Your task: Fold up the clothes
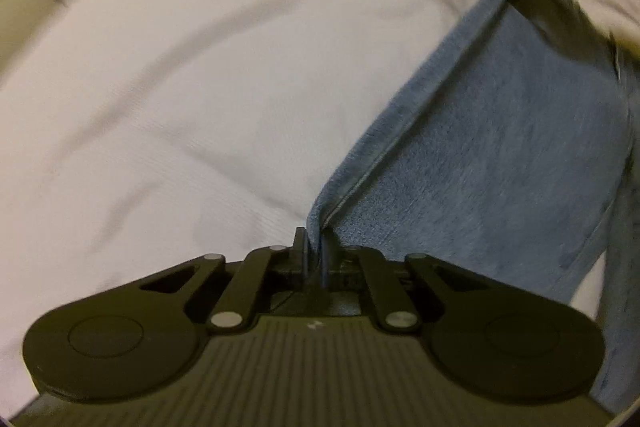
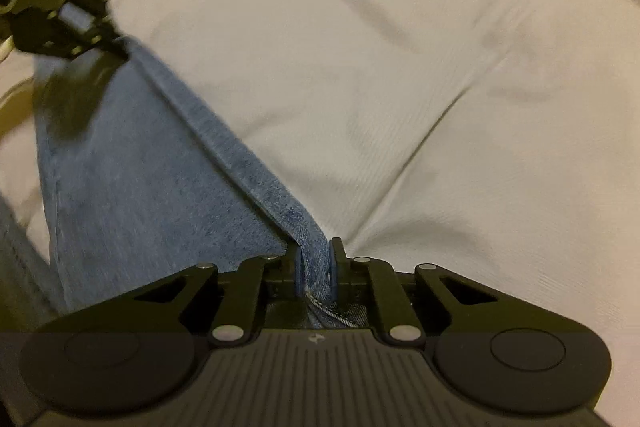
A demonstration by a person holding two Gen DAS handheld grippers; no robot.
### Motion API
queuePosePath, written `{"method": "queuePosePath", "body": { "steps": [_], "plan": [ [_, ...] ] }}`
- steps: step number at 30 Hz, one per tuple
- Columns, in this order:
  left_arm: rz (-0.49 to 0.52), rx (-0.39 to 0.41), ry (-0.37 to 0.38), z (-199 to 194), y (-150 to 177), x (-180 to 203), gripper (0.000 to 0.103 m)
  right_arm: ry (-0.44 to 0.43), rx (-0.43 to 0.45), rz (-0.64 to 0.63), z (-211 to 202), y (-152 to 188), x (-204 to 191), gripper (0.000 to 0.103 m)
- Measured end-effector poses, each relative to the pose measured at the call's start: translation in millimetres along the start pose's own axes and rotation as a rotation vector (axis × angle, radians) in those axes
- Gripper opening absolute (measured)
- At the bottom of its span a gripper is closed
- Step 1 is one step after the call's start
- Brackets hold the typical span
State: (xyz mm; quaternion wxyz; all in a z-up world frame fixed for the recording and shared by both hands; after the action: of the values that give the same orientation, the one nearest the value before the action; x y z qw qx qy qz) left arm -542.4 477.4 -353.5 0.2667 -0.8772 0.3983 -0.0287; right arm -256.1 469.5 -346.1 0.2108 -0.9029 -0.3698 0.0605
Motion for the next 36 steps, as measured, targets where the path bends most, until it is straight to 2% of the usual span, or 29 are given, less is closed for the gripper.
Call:
{"method": "queuePosePath", "body": {
  "steps": [4, 7, 9, 10, 13, 14, 15, 16, 17, 19, 20, 21, 22, 24, 27, 30, 33, 36],
  "plan": [
    [-0.082, 0.152, -0.146, -105, -2, 28, 0.006, 0.216, 0.181, -0.023, -91, 10, -42, 0.011],
    [-0.171, 0.189, -0.147, -174, 26, 78, 0.005, 0.294, 0.227, 0.011, -145, 46, -85, 0.010],
    [-0.237, 0.138, -0.098, -192, 57, 118, 0.005, 0.314, 0.213, 0.045, -168, 81, -118, 0.011],
    [-0.271, 0.103, -0.071, -198, 75, 138, 0.005, 0.300, 0.163, 0.065, -164, 105, -137, 0.011],
    [-0.388, -0.058, 0.043, -183, 124, 195, 0.006, 0.257, 0.008, 0.123, -152, 175, -190, 0.016],
    [-0.400, -0.117, 0.073, -173, 143, 214, 0.008, 0.242, -0.054, 0.149, -141, 197, -203, 0.021],
    [-0.400, -0.168, 0.086, -165, 157, 228, 0.012, 0.214, -0.116, 0.188, -129, 218, -214, 0.031],
    [-0.399, -0.209, 0.093, -160, 168, 239, 0.014, 0.192, -0.153, 0.243, -122, 236, -221, 0.035],
    [-0.399, -0.248, 0.101, -155, 178, 249, 0.014, 0.186, -0.116, 0.345, -126, 245, -213, 0.035],
    [-0.474, -0.230, 0.138, -163, 179, 255, 0.015, 0.174, -0.042, 0.548, -133, 262, -198, 0.039],
    [-0.525, -0.207, 0.159, -169, 176, 255, 0.020, 0.168, -0.004, 0.649, -137, 271, -189, 0.046],
    [-0.566, -0.190, 0.162, -176, 176, 258, 0.029, 0.161, 0.035, 0.750, -141, 279, -181, 0.048],
    [-0.616, -0.174, 0.144, -178, 174, 253, 0.033, 0.153, 0.074, 0.851, -145, 288, -172, 0.048],
    [-0.688, -0.160, 0.091, -178, 176, 247, 0.034, 0.137, 0.152, 1.053, -153, 305, -153, 0.048],
    [-0.773, -0.189, 0.005, -167, 182, 230, 0.034, 0.110, 0.274, 1.353, -167, 332, -123, 0.048],
    [-0.849, -0.215, -0.041, -164, 195, 225, 0.034, 0.081, 0.394, 1.632, -181, 360, -92, 0.048],
    [-0.975, -0.212, -0.036, -169, 211, 225, 0.036, 0.075, 0.448, 1.700, -177, 375, -68, 0.048],
    [-1.094, -0.201, -0.026, -167, 221, 230, 0.038, 0.074, 0.446, 1.725, -158, 379, -59, 0.048]
  ]
}}
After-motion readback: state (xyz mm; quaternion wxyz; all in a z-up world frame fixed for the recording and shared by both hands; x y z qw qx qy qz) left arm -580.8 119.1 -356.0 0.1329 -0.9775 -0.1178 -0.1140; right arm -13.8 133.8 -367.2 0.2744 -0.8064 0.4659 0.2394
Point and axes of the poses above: each gripper's, at about its wrist camera, not at the fingertips, and z roughly the way its jaws point, x to its right, y to its underside, the point moved 10 cm from there along z, roughly the way its jaws point, and after that the axes turned 1 degree about x, right-handed, at the moved point
